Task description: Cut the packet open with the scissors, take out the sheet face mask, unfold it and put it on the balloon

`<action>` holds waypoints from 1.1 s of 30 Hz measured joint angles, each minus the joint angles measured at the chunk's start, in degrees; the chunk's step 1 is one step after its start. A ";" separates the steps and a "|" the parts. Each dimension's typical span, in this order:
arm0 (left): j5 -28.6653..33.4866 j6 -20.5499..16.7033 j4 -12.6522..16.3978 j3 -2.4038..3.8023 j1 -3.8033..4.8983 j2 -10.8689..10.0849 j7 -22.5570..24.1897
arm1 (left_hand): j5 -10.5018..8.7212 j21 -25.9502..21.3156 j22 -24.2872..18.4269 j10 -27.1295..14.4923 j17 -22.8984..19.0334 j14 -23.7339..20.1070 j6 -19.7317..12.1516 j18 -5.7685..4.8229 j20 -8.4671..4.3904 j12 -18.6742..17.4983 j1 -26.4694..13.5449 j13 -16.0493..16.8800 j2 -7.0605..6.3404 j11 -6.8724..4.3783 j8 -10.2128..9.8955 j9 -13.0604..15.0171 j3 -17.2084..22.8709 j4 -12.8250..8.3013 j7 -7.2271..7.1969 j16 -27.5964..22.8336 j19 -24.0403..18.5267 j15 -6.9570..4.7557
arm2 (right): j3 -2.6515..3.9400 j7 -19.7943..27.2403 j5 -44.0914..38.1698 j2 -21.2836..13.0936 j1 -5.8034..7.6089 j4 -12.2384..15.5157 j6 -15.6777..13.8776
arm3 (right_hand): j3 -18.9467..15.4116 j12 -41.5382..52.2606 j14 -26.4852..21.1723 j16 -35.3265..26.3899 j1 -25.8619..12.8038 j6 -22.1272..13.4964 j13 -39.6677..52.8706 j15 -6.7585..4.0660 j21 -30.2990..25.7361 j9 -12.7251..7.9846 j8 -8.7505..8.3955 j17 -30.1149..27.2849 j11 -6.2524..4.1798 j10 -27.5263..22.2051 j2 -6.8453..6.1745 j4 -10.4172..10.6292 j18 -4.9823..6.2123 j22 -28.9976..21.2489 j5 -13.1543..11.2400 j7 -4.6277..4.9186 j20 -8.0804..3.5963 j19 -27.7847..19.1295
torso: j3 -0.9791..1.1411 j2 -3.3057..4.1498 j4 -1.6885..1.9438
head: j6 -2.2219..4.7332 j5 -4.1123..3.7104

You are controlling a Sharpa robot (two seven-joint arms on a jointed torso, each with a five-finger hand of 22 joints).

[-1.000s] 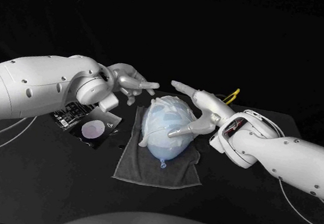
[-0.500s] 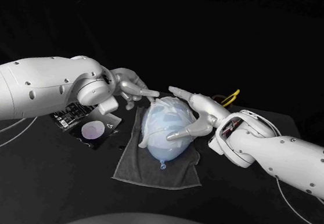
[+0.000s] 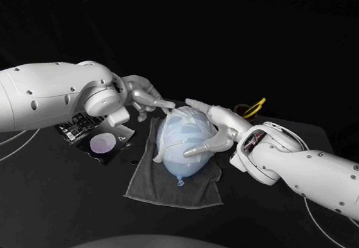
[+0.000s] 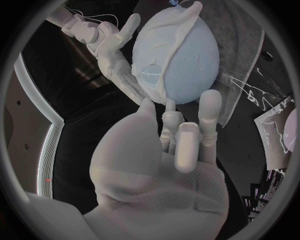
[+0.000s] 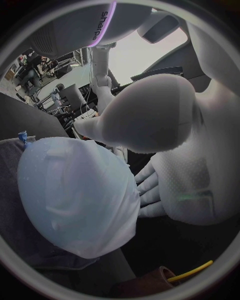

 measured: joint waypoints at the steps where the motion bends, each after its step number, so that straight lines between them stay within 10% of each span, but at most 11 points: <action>1: -0.08 -0.01 0.00 0.00 0.00 -0.04 -0.06 | 0.00 0.13 0.05 0.00 0.00 0.00 0.00 -0.01 0.00 0.01 0.03 0.17 -0.03 0.00 0.04 0.07 0.00 0.00 0.00 0.00 0.00 0.00 | 0.00 -0.10 -0.14 0.01 -0.05 -0.02 0.10 | 0.00 0.00 0.00 0.00 0.00 0.02 0.00 0.00 0.00 0.02 0.00 0.00 0.00 0.00 0.00 0.00 0.00 0.00 0.00 0.02 0.00 0.00 | 0.00 0.00 0.00 | -0.02 0.00; 33: -2.31 1.33 0.04 -0.10 0.00 1.37 -1.96 | 0.00 1.81 1.57 0.65 0.00 0.22 0.82 -0.48 -0.20 1.70 1.39 2.44 0.94 -0.65 2.73 2.24 -2.71 -0.17 -0.41 0.22 -0.61 -0.22 | 0.02 -2.16 -2.45 -0.07 -0.46 0.13 1.23 | 0.86 -0.01 0.00 0.00 0.95 0.98 -0.05 0.00 0.00 0.35 0.23 0.01 -0.09 -0.09 0.95 -0.10 -0.01 0.00 0.00 0.27 0.00 0.00 | 0.02 0.02 -0.03 | -0.09 -0.14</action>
